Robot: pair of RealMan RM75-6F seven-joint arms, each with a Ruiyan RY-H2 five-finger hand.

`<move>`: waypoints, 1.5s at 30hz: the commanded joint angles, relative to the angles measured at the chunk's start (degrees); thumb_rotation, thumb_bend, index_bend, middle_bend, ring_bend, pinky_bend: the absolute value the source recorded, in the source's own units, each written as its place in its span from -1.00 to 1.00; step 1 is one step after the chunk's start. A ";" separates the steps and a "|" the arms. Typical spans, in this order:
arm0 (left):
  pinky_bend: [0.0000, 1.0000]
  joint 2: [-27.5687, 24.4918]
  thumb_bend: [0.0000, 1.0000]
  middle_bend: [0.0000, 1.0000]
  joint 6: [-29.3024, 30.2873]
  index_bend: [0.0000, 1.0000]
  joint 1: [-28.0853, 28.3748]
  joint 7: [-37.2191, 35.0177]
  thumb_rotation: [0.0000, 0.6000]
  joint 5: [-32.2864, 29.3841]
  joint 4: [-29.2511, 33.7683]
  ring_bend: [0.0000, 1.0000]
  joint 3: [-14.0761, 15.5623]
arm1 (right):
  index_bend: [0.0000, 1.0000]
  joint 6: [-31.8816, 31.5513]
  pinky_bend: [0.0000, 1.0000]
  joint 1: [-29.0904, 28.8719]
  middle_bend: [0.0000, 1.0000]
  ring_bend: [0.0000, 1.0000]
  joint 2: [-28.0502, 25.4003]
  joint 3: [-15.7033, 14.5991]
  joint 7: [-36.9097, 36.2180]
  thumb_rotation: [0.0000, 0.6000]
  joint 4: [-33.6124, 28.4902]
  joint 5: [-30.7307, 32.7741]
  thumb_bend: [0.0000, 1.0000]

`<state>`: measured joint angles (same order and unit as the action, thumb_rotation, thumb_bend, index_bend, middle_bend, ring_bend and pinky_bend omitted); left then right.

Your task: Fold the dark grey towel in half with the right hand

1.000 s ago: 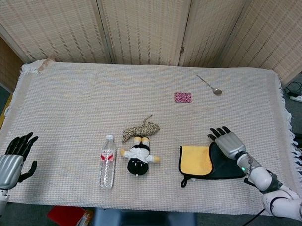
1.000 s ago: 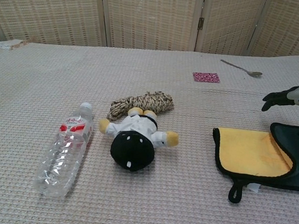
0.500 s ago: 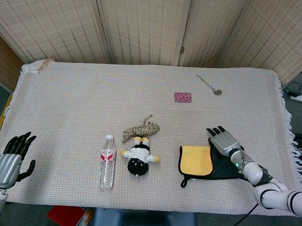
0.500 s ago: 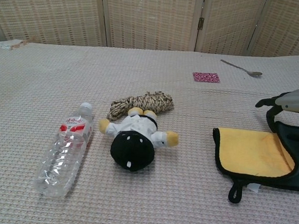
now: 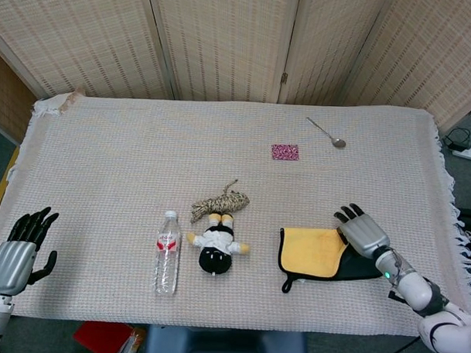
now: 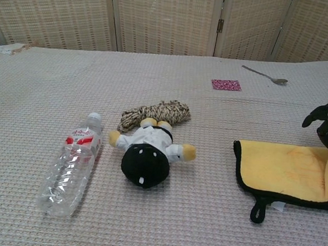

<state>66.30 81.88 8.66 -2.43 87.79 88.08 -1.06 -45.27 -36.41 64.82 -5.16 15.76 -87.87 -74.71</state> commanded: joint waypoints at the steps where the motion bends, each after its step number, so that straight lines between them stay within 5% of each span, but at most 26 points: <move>1: -0.98 0.10 0.16 -0.93 -0.16 -1.00 0.07 0.14 1.00 0.02 0.06 -1.00 0.06 | 0.31 -3.17 -1.00 2.75 -0.68 -0.94 -1.89 -2.33 1.72 1.00 -2.45 -2.67 -0.05; 9: -0.98 0.35 0.16 -0.93 -0.44 -1.00 0.18 0.82 1.00 0.01 0.51 -1.00 0.20 | 0.27 -7.30 -1.00 7.26 -0.71 -0.95 -3.40 -4.90 11.25 1.00 -6.16 -1.32 -0.05; 18: -0.98 0.26 0.16 -0.93 -0.42 -1.00 0.07 0.76 1.00 -0.39 0.52 -1.00 0.10 | -0.58 -10.17 -1.00 11.17 -0.91 -1.00 -6.19 -6.20 16.41 1.00 -11.06 3.33 -0.05; 26: -0.98 0.33 0.16 -0.93 -0.20 -1.00 0.02 1.02 1.00 -0.29 0.68 -1.00 0.09 | -0.93 -13.36 -1.00 14.46 -0.96 -1.00 -8.83 -6.75 14.11 1.00 -14.52 2.91 -0.05; 34: -0.98 -0.08 0.16 -0.93 0.97 -1.00 -0.33 1.26 1.00 0.90 1.67 -1.00 0.41 | -1.00 -37.99 -1.00 25.41 -1.00 -1.00 -6.18 -1.43 -6.71 1.00 -11.28 -9.90 -0.05; 45: -0.98 -0.89 0.16 -0.93 2.96 -1.00 -1.34 2.91 1.00 2.91 3.84 -1.00 1.30 | -1.00 -52.01 -1.00 36.73 -1.00 -1.00 -4.38 0.21 -7.12 1.00 -12.10 -7.94 -0.05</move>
<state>65.45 84.71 7.41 0.32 90.54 91.77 0.13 -95.96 -1.46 59.75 -5.44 9.81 -100.20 -82.43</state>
